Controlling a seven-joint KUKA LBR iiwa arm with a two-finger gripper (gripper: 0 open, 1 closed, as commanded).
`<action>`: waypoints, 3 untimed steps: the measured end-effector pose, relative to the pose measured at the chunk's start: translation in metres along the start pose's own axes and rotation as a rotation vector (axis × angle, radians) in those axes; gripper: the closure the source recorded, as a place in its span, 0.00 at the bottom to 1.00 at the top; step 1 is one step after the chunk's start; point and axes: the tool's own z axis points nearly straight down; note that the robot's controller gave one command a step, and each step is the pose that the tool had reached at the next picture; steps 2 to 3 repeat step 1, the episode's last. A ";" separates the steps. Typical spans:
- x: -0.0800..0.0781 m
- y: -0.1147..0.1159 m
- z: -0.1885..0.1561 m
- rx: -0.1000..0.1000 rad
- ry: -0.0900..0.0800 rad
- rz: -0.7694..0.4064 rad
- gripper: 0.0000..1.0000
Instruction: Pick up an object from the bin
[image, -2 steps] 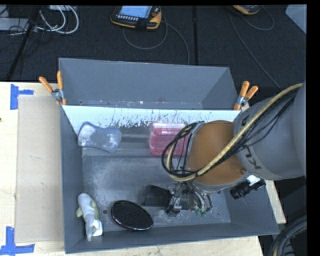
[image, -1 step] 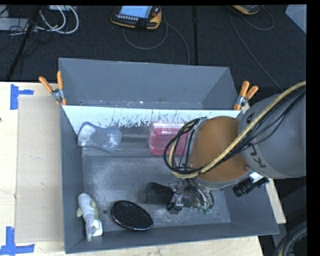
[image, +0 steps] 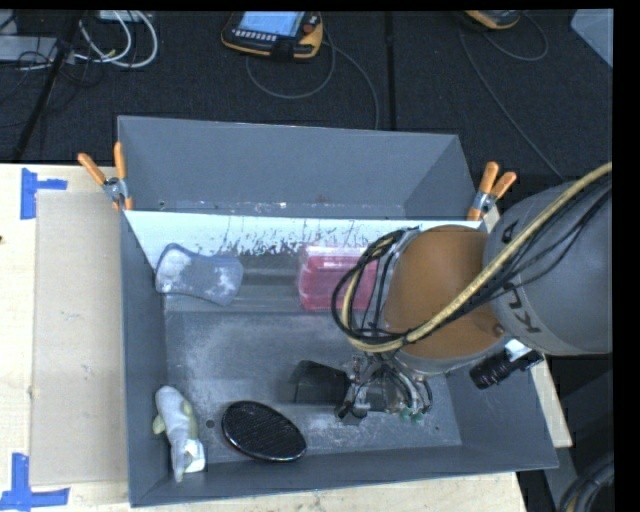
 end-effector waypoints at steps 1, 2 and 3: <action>0.000 0.000 -0.010 0.000 0.000 0.000 1.00; 0.000 0.000 -0.010 0.000 0.000 0.000 1.00; 0.000 0.000 -0.010 0.000 0.000 0.000 1.00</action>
Offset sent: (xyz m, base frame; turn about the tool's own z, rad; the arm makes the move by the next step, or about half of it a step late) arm 0.0000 0.0002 0.0180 0.0000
